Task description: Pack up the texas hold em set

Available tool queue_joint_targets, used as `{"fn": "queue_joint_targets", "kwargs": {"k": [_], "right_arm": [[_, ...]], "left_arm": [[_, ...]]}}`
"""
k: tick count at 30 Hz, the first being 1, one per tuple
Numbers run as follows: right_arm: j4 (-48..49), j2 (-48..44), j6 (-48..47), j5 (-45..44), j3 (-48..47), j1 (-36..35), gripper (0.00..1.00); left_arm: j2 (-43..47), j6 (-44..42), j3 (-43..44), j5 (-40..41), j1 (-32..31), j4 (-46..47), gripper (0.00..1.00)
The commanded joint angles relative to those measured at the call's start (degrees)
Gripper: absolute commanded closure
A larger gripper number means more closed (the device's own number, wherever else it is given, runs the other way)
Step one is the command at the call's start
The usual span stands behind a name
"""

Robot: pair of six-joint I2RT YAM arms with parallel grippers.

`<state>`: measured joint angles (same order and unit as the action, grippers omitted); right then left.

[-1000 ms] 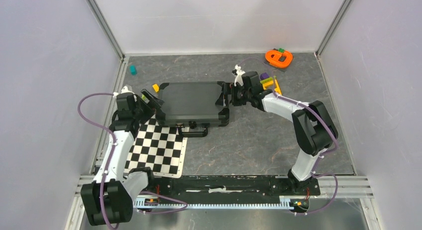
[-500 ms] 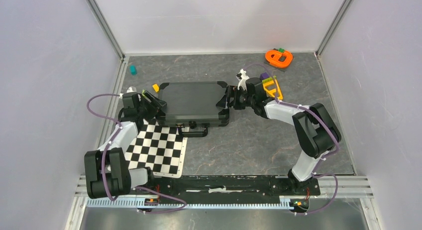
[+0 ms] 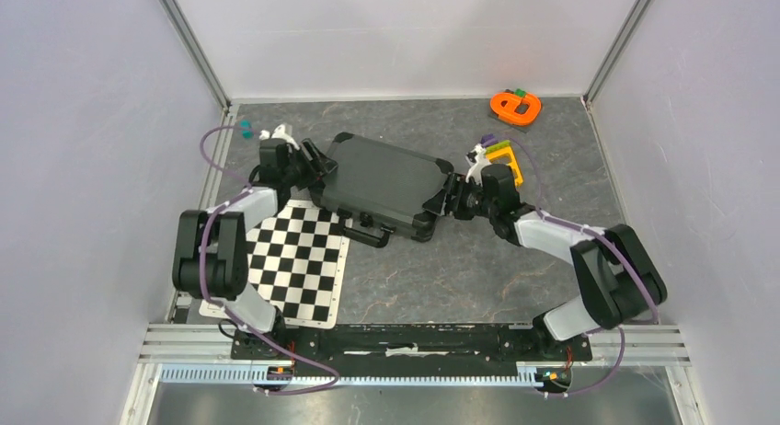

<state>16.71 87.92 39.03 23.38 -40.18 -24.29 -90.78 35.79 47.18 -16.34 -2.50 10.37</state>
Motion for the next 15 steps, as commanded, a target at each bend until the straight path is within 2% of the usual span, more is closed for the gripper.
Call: {"fn": "queue_joint_targets", "kwargs": {"k": [1, 9, 15], "right_arm": [[-6.3, -6.5, -3.4, 0.0, 7.3, -3.6, 0.37], [-10.6, -19.4, -2.7, -3.6, 14.6, -9.2, 0.37], [-13.9, -29.7, -0.9, -8.3, 18.9, -13.2, 0.36]], "left_arm": [[-6.9, -4.8, 1.7, -17.7, -12.8, -6.0, 0.29], [-15.5, -10.1, 12.0, -22.7, -23.2, -9.3, 0.31], [-20.3, -12.1, 17.9, -25.5, -26.6, -8.9, 0.31]]}}
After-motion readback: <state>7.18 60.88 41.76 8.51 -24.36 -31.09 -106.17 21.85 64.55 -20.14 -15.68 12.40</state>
